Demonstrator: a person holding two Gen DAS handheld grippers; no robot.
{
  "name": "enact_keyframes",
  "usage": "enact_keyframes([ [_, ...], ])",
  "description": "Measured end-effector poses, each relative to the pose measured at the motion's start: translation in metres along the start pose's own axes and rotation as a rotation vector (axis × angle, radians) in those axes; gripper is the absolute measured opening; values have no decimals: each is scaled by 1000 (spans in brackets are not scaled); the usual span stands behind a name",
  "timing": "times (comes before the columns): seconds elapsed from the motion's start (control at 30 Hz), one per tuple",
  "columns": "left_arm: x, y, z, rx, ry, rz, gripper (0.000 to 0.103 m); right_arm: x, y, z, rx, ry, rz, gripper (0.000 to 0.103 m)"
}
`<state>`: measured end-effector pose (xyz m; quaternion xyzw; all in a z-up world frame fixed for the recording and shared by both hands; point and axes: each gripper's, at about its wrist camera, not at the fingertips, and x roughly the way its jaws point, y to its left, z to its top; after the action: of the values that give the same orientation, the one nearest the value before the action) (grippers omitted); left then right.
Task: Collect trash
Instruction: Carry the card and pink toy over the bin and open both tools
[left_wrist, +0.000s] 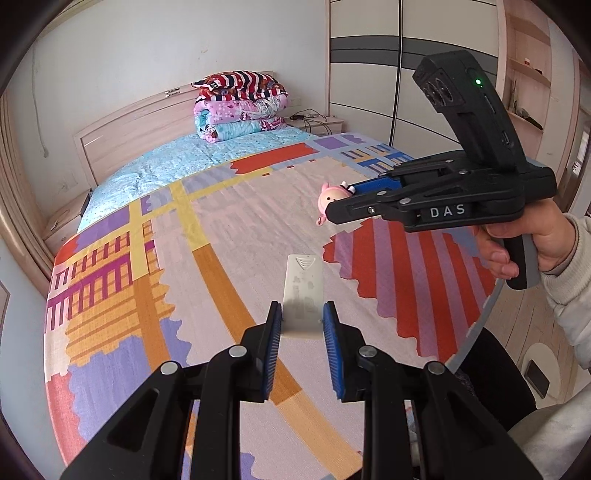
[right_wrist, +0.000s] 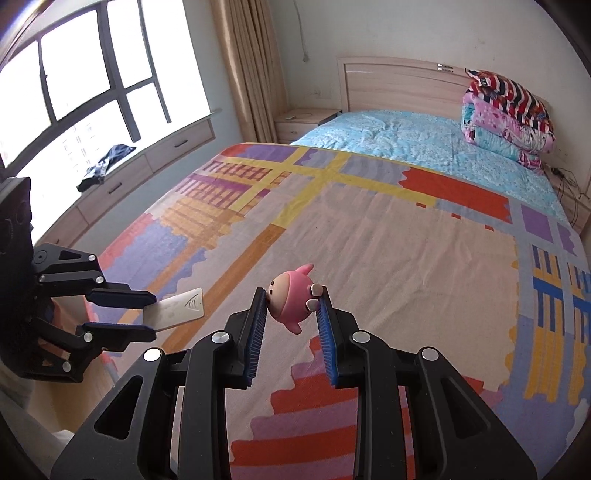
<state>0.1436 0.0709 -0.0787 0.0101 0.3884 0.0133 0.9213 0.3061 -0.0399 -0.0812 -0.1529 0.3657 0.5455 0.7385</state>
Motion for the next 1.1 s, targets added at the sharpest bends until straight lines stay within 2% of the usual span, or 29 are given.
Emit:
enact_keyframes([
  [0.3,-31,-25,-22,-3,-20,-3,22,-35,32,-44,-41,24,-18,28],
  [0.57,-40,-54,-44,1,-12,-42,22,-65,53,-79,-41,18,-2,28],
  [0.87,-34,-87,-77,-45,17,-90,23,-71,61,-127,24,68,-12,28],
  [1.1,-19,-96,-105,-79,85,-126,22,-65,71,-159,50,109,11,28],
])
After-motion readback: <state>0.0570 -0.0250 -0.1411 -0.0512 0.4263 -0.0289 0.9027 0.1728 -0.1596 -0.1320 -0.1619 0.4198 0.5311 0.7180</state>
